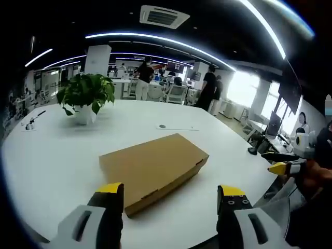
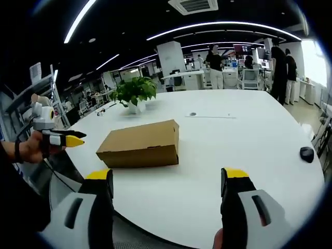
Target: Operate the shoe box by opening the lid, removing the specified soft item, and placing it in the target area until the item is outside and the box remains undamaged.
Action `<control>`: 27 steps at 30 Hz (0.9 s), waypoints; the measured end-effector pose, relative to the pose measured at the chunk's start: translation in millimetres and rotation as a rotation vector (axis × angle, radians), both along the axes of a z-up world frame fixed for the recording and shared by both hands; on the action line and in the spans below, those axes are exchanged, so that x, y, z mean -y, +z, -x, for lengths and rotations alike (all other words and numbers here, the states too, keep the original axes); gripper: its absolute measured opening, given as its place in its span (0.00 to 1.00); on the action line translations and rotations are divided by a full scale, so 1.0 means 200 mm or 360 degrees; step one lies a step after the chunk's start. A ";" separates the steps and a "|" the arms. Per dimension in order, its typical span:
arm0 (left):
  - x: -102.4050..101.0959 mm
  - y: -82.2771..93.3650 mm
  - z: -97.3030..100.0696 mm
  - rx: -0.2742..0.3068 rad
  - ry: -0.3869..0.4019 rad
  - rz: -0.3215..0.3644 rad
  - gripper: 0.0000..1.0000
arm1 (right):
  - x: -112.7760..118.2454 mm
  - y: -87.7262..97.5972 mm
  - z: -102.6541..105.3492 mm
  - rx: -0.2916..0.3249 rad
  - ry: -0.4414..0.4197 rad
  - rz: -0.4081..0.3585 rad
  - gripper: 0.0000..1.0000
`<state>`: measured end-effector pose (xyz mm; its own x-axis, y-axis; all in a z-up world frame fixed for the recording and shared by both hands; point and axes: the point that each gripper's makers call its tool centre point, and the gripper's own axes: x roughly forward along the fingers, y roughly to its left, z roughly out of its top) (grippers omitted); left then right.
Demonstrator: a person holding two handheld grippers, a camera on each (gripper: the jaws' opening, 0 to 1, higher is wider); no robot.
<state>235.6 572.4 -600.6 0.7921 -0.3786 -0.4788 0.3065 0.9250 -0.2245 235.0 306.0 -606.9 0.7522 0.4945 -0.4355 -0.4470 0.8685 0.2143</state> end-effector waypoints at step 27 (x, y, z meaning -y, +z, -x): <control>-0.02 0.01 0.03 0.0003 0.0008 0.0006 0.75 | 0.00 0.00 0.03 0.0001 -0.0007 -0.0005 0.80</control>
